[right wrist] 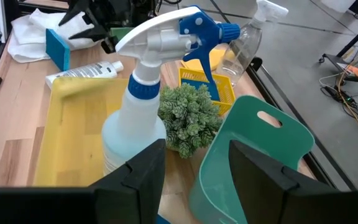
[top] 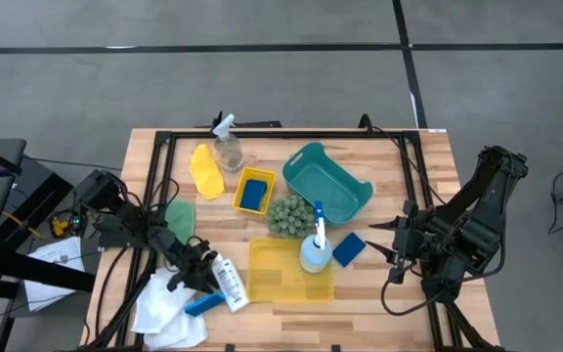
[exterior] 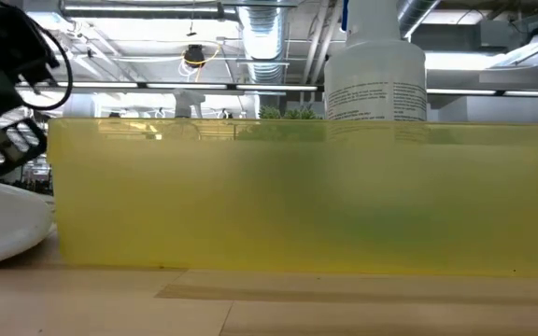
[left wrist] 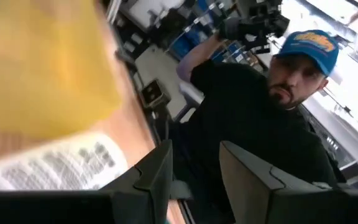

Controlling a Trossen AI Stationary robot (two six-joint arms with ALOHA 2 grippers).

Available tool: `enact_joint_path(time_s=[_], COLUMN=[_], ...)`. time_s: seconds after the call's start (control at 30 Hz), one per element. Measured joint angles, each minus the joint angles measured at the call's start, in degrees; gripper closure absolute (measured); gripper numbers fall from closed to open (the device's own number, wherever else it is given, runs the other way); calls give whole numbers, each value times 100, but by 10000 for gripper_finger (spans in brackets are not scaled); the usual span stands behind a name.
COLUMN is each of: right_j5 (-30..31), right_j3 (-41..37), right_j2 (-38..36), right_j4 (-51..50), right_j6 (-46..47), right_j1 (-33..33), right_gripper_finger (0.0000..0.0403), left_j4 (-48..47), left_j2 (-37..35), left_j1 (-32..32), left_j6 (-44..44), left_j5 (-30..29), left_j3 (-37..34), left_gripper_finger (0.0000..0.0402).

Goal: Pick & Place Kitchen Items
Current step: Put the blue sponge into the top yellow bin

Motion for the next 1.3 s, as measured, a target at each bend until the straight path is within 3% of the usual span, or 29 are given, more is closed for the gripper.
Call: enact_joint_path(time_s=[0.23, 0.4, 0.57, 0.77, 1.3], right_j5=[-2, -32, -41, -41, -35], right_j3=[0, 0, 0, 0, 0], right_j2=[0, -1, 0, -1, 0], right_j4=[0, 10, 22, 15, 20], right_j6=[28, 42, 48, 45, 48], right_j1=[2, 0, 2, 23, 151], right_gripper_finger=[235, 235, 235, 235, 235], left_j4=[-251, -2324, -2602, -4136, -4884], left_j2=[-731, -1108, -1254, -1307, -1307], left_j1=[-103, -179, -257, -396, -411], left_j6=[154, -437, -289, -690, -915], left_j5=[112, 306, 533, 524, 497], left_j3=[68, 544, 1055, 1321, 1320], left_gripper_finger=[288, 321, 345, 362, 396])
